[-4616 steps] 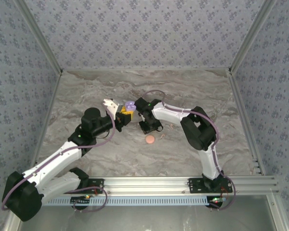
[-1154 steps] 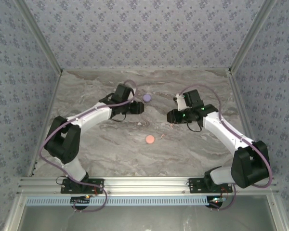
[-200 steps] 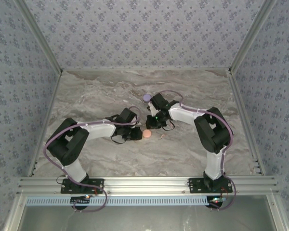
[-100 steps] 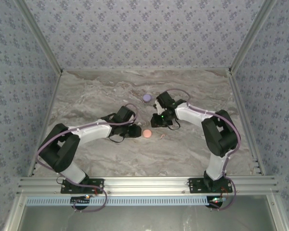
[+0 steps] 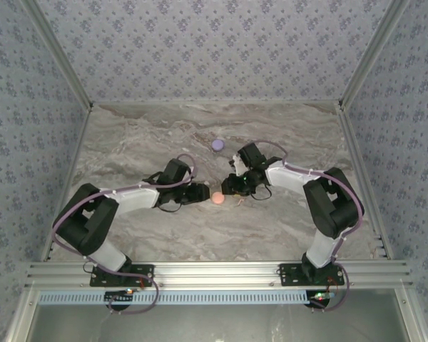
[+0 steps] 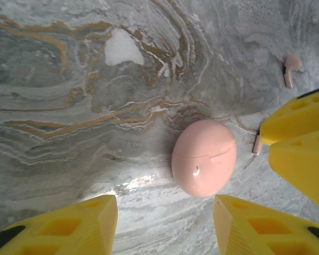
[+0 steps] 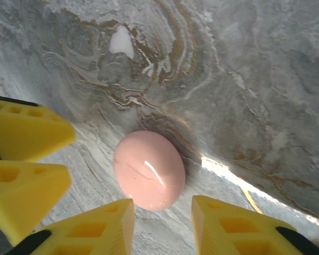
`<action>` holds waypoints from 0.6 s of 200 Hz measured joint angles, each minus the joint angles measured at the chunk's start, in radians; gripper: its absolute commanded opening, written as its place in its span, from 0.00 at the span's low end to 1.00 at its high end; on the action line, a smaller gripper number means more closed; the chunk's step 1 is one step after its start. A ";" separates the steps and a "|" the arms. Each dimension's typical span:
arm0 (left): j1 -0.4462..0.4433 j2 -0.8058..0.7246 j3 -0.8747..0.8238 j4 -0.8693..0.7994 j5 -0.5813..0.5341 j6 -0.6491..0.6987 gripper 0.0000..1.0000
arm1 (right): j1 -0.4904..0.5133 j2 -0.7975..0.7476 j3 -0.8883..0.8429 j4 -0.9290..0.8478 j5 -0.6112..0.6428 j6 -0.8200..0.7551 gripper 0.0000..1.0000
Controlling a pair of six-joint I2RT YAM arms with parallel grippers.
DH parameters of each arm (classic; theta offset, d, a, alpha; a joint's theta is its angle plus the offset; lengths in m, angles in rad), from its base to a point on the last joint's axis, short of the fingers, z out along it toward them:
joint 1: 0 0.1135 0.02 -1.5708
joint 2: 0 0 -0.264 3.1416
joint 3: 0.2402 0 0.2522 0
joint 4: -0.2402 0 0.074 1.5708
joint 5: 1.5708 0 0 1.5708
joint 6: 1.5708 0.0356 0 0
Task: Insert the wireless bluetooth earbuds into the charging case
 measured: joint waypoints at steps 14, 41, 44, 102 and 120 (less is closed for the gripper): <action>0.000 0.006 -0.003 0.018 0.017 -0.005 0.52 | 0.000 0.000 0.000 0.016 -0.009 0.008 0.33; 0.000 0.026 -0.003 0.046 0.039 -0.014 0.53 | 0.000 0.008 0.000 0.033 -0.015 0.018 0.33; 0.000 0.028 -0.003 0.049 0.040 -0.016 0.53 | 0.000 0.010 0.000 0.035 -0.016 0.019 0.33; 0.000 0.073 -0.003 0.077 0.064 -0.020 0.52 | 0.000 0.052 0.000 0.036 -0.024 0.020 0.27; 0.000 0.078 -0.003 0.086 0.072 -0.024 0.52 | 0.000 0.061 0.000 0.036 -0.024 0.023 0.26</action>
